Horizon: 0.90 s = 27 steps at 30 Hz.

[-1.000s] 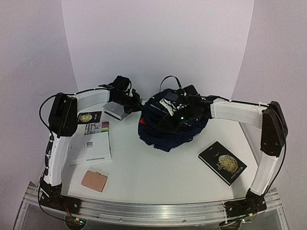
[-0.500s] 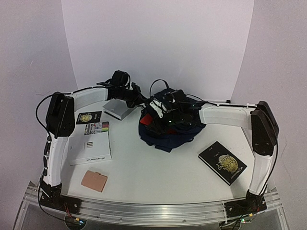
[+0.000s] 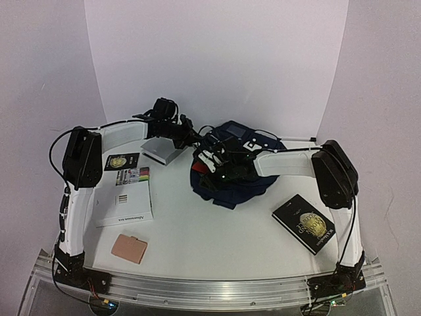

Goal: Pack the student bag
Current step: Adjust the student bag at the center of the board.

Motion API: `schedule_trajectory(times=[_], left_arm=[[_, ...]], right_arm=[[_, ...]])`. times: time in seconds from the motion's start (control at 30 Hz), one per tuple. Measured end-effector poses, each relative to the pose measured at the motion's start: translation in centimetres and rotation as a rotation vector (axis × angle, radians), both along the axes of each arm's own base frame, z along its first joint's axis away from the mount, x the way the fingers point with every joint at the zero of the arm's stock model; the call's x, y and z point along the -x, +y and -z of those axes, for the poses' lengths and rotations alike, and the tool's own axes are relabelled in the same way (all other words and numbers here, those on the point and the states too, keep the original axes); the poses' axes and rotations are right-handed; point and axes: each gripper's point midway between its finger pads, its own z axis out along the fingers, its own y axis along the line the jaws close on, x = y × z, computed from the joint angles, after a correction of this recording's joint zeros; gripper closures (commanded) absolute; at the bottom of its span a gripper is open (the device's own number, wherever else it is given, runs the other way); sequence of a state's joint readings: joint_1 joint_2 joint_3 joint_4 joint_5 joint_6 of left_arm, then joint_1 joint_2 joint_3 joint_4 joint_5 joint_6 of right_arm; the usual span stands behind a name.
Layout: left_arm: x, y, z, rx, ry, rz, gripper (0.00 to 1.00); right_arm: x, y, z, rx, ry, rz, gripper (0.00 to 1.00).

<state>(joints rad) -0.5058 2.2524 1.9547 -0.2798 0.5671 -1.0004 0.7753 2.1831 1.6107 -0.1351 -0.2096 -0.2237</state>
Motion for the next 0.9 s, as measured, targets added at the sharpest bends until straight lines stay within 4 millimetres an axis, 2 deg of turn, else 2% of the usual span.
schedule_trajectory(times=[0.07,0.1,0.23,0.27,0.4,0.53,0.63,0.73,0.9], left_arm=[[0.0,0.0,0.1,0.001,0.002,0.003,1.00],[0.1,0.0,0.1,0.002,0.003,0.004,0.95],[0.1,0.2,0.1,0.004,0.007,0.008,0.62],[0.2,0.6,0.2,0.000,0.009,0.010,0.59],[1.5,3.0,0.9,-0.036,0.040,-0.014,0.56],[2.9,6.4,1.5,-0.126,0.064,-0.056,0.59],[3.2,7.9,2.3,-0.176,0.079,-0.077,0.61],[3.9,8.2,4.2,-0.217,0.125,-0.062,0.57],[5.0,6.9,8.2,-0.279,0.193,-0.004,0.49]], right_arm=[[-0.1,0.2,0.0,0.000,-0.009,-0.008,1.00],[-0.1,0.2,-0.1,0.000,-0.013,-0.014,1.00],[0.4,0.4,0.1,-0.009,-0.007,-0.047,1.00],[0.8,0.2,0.1,-0.012,-0.001,-0.058,1.00],[2.7,-1.1,-0.9,-0.023,0.021,-0.094,1.00],[4.4,-2.9,-3.4,-0.047,0.030,-0.123,1.00],[5.0,-4.0,-5.3,-0.077,0.021,-0.144,1.00],[5.6,-4.8,-6.4,-0.096,0.023,-0.163,1.00],[6.3,-5.0,-6.3,-0.102,0.049,-0.191,1.00]])
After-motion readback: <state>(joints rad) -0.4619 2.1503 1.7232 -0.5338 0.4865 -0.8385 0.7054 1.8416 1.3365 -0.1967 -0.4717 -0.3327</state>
